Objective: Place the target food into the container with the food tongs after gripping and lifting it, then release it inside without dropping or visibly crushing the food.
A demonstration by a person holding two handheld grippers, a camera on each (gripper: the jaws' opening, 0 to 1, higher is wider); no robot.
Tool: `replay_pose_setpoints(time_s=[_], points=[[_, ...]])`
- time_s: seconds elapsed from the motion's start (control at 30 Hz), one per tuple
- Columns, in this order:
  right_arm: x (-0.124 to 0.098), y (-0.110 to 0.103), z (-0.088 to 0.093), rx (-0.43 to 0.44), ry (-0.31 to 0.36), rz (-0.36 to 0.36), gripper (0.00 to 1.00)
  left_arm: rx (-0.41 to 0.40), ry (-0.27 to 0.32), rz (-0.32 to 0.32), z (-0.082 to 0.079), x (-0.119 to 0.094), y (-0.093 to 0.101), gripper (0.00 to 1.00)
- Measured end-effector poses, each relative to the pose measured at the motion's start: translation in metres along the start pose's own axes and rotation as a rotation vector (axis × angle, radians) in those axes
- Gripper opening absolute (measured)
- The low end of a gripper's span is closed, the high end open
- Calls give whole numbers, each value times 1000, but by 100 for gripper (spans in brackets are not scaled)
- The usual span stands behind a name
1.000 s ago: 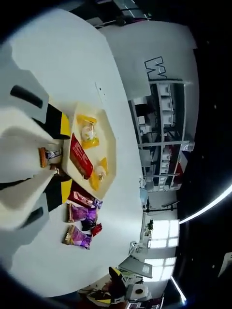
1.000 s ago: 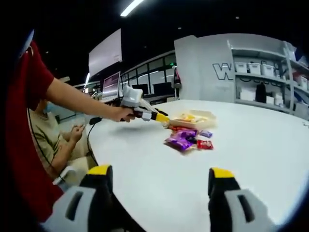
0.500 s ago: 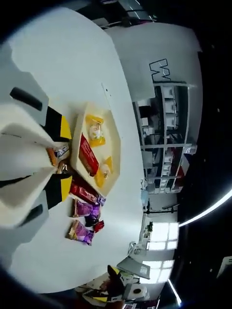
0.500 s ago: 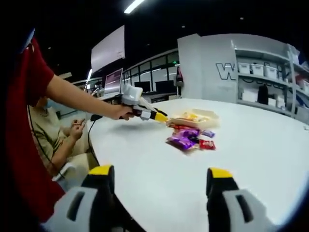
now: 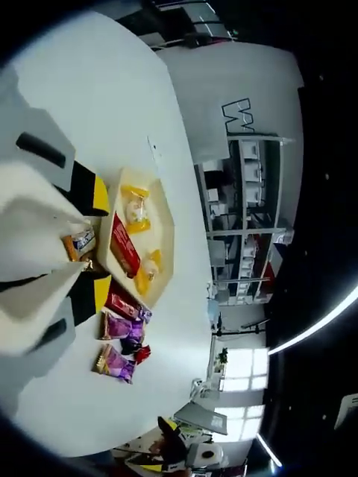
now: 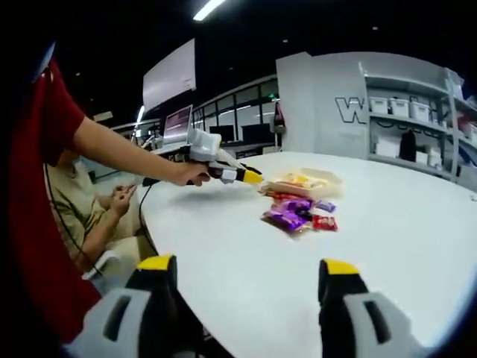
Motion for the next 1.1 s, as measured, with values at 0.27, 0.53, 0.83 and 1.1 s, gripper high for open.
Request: replay_pose_setpoints(time_s=[0.27, 0.53, 0.83, 1.1], points=[[-3, 4, 1, -3, -10, 21, 75, 21, 1, -24, 3, 12, -2, 27], [1, 1, 1, -18, -25, 9, 74, -96, -48, -8, 5, 1, 0, 23], [5, -8, 1, -24, -21, -14, 74, -90, -66, 6, 5, -26, 6, 23], [6, -12, 0, -29, -23, -25, 74, -21, -37, 14, 3, -28, 9, 28]])
Point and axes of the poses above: the point that each gripper's makers call its tool centre point, and the gripper's own axes: x roughly forward along the fingers, y roughly to its right, z roughly out of its underside, the point moved 6 cm from there along -x, roughly backward along the fingers, and after that the axes turned 9 degrees about y, right-handed, at the moved point
